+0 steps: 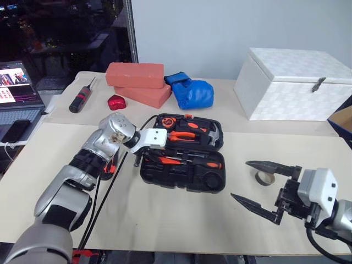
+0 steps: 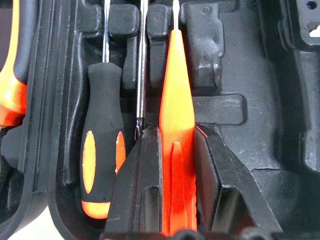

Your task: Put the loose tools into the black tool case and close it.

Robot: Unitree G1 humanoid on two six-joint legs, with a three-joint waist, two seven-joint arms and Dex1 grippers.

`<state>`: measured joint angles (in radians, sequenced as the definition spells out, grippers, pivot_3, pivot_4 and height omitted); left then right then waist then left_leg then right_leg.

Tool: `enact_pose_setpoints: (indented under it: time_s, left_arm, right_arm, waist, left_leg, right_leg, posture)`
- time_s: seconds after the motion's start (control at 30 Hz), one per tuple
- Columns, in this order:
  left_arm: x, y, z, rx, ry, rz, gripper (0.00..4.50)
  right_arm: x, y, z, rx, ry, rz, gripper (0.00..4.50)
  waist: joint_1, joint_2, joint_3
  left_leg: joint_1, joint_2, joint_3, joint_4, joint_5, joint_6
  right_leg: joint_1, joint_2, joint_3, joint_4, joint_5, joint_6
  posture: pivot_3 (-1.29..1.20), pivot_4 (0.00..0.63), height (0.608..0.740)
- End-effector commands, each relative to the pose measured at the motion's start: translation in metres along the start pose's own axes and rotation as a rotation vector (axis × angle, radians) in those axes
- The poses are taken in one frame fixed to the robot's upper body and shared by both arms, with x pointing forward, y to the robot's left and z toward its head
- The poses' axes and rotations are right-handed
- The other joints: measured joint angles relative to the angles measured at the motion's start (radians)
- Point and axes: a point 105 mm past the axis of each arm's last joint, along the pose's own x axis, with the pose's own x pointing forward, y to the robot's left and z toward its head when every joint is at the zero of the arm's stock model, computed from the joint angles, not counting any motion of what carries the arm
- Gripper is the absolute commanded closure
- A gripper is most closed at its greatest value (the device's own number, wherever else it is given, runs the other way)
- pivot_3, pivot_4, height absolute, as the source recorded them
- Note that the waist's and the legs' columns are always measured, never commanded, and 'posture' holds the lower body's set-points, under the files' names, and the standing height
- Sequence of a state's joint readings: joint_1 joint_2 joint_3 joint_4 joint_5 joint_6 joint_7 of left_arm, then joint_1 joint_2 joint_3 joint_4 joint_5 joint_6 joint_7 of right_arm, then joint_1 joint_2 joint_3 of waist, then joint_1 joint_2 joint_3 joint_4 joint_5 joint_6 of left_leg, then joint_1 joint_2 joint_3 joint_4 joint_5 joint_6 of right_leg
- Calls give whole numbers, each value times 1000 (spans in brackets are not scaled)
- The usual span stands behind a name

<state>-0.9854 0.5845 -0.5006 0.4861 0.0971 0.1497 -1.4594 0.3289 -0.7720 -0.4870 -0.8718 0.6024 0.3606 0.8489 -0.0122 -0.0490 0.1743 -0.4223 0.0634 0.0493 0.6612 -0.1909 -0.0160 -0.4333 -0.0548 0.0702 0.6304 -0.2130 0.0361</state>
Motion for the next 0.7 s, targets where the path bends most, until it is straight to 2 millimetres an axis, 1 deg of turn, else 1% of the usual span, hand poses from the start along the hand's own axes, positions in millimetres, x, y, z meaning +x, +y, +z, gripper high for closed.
enact_pose_setpoints:
  time_s: [0.03, 0.13, 0.3, 0.37, 0.4, 0.43, 0.5, 0.6, 0.63, 0.67, 0.7]
  left_arm:
    - [5, 0, 5, 18, 8, -23, 4042]
    - [11, -1, 7, 12, 11, -31, 4042]
    - [16, 2, 0, -2, 40, -10, 4042]
    - [15, 0, -1, -15, 22, -14, 3045]
    - [11, 2, 5, -46, -29, 2, 2838]
    - [6, 4, 10, -68, -74, 18, 2346]
    - [-6, 7, 21, -109, -184, 43, 1776]
    - [-24, 3, 33, -231, -344, 26, 1776]
    - [-27, 2, 35, -253, -370, 24, 2234]
    - [-29, 2, 36, -288, -408, 40, 2459]
    - [-30, 3, 38, -315, -461, 73, 2858]
  right_arm:
    - [-1, 0, 9, -41, -11, -9, 0]
    - [-2, 1, 10, -38, -9, -9, 0]
    - [-2, 3, 9, -33, -4, -16, 0]
    - [-3, 3, 10, -32, -4, -21, 0]
    - [-3, 4, 10, -30, -5, -23, 0]
    - [-3, 5, 10, -29, -5, -24, 0]
    - [-4, 6, 10, -26, -6, -26, 0]
    - [-4, 7, 9, -21, -8, -31, 0]
    - [-4, 7, 9, -20, -9, -32, 0]
    - [-4, 6, 9, -19, -10, -35, 0]
    - [-4, 6, 9, -18, -12, -38, 0]
  waist:
    - [0, 0, 0]
    - [0, 0, 0]
    - [5, 0, 0]
    - [5, 0, 0]
    - [4, 0, 0]
    - [3, 0, 0]
    - [-1, 0, 0]
    - [-3, 0, 0]
    - [-3, 0, 0]
    - [-3, 0, 0]
    - [-3, 0, 0]
  left_leg:
    - [0, 0, 0, 0, 0, 0]
    - [0, 0, -1, 0, 0, 0]
    - [-1, -1, -2, 0, 0, 0]
    - [0, -1, -2, 0, 0, 0]
    - [0, -1, -2, 0, 0, 0]
    - [0, -1, -2, 0, 0, 0]
    - [1, -2, -2, 0, 1, 1]
    - [0, -2, -4, 0, 2, 2]
    - [0, -2, -4, 0, 2, 2]
    - [0, -2, -4, 0, 2, 2]
    - [0, -2, -4, 0, 2, 2]
  right_leg:
    - [0, 0, 0, 0, 0, 0]
    - [0, 0, 0, 0, 0, 0]
    - [1, 0, 0, 0, 0, 1]
    - [2, 0, 0, -1, 0, 1]
    - [2, 0, 0, -1, 0, 1]
    - [2, 0, 0, -1, 0, 1]
    - [2, 0, 0, 0, 0, 1]
    - [2, 0, 0, 0, 0, 0]
    - [2, 0, 0, 0, 0, 0]
    - [2, 0, 0, 0, 0, 0]
    - [2, 0, -1, 0, 0, 0]
  posture:
    - [0, 150, 740]
    - [0, 150, 740]
    - [0, 150, 740]
    - [0, 150, 740]
    - [0, 150, 740]
    - [0, 150, 740]
    - [0, 150, 740]
    - [0, 150, 740]
    - [0, 150, 740]
    - [0, 150, 740]
    - [0, 150, 740]
